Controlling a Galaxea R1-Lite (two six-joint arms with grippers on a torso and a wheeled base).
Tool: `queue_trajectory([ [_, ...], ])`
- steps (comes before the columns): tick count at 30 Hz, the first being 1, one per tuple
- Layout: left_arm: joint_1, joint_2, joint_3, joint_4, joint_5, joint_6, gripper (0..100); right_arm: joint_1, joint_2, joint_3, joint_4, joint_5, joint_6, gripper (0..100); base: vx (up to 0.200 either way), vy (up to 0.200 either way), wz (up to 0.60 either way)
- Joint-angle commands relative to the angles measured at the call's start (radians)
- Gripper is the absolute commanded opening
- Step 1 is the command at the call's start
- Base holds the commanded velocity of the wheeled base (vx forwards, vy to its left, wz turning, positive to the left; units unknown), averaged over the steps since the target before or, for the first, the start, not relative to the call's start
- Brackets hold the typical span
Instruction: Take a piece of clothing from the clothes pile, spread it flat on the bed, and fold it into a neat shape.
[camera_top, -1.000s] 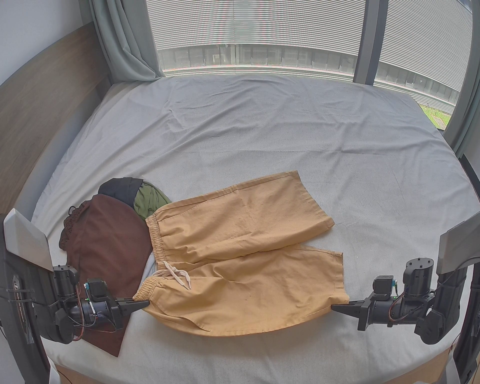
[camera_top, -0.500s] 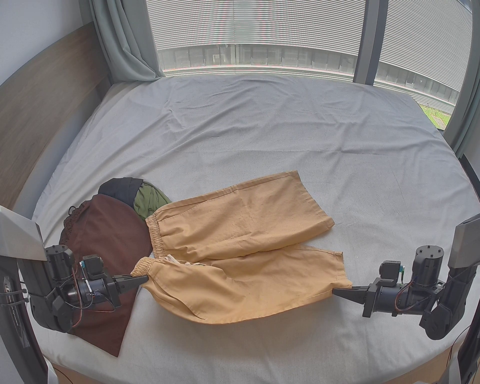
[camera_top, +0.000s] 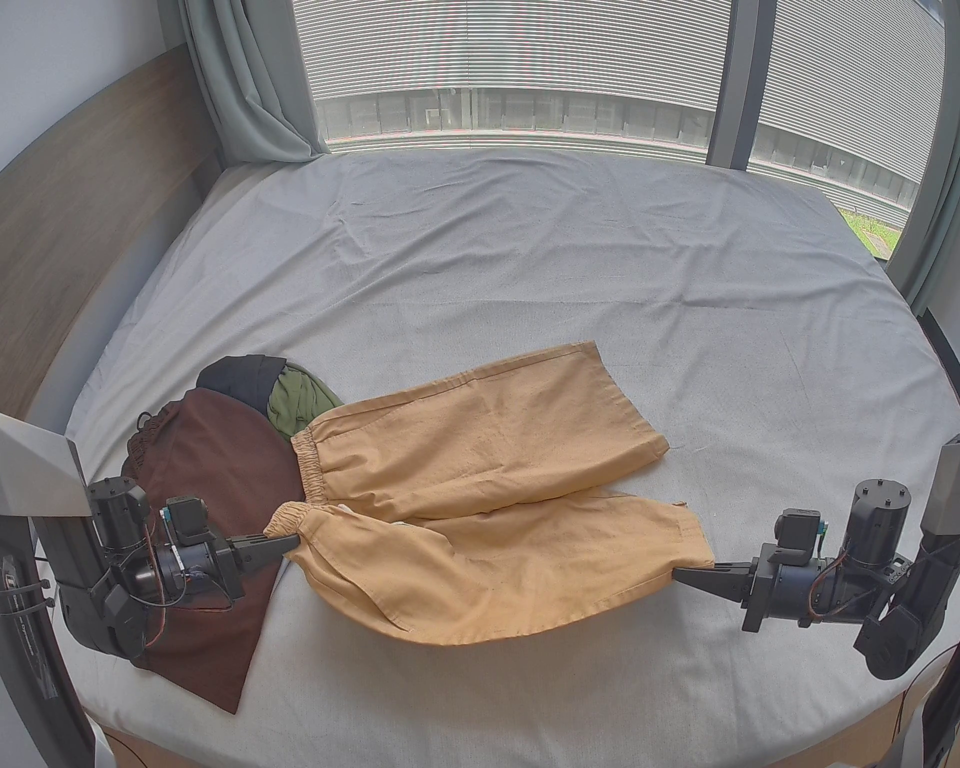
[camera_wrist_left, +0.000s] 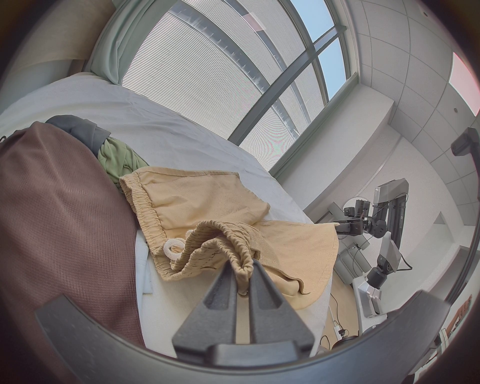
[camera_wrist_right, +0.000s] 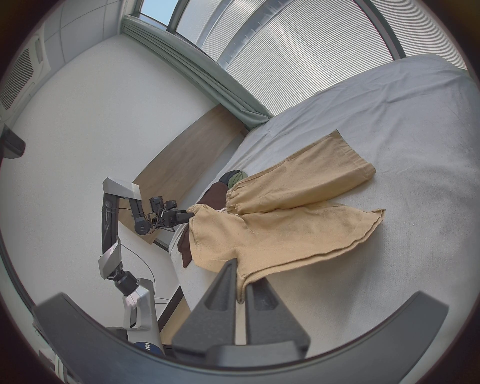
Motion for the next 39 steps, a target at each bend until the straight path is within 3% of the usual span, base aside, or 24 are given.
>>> queue_trajectory([
  [1,-0.006,-0.014,-0.005,-0.001,0.013,-0.002,0,0.000,-0.037,0.007,-0.001,0.002,-0.001,0,0.000,0.000,0.00],
  [39,-0.009,-0.016,-0.059,-0.001,0.086,-0.053,0,-0.012,-0.122,0.003,-0.001,0.020,0.000,0,0.000,0.000,0.00],
])
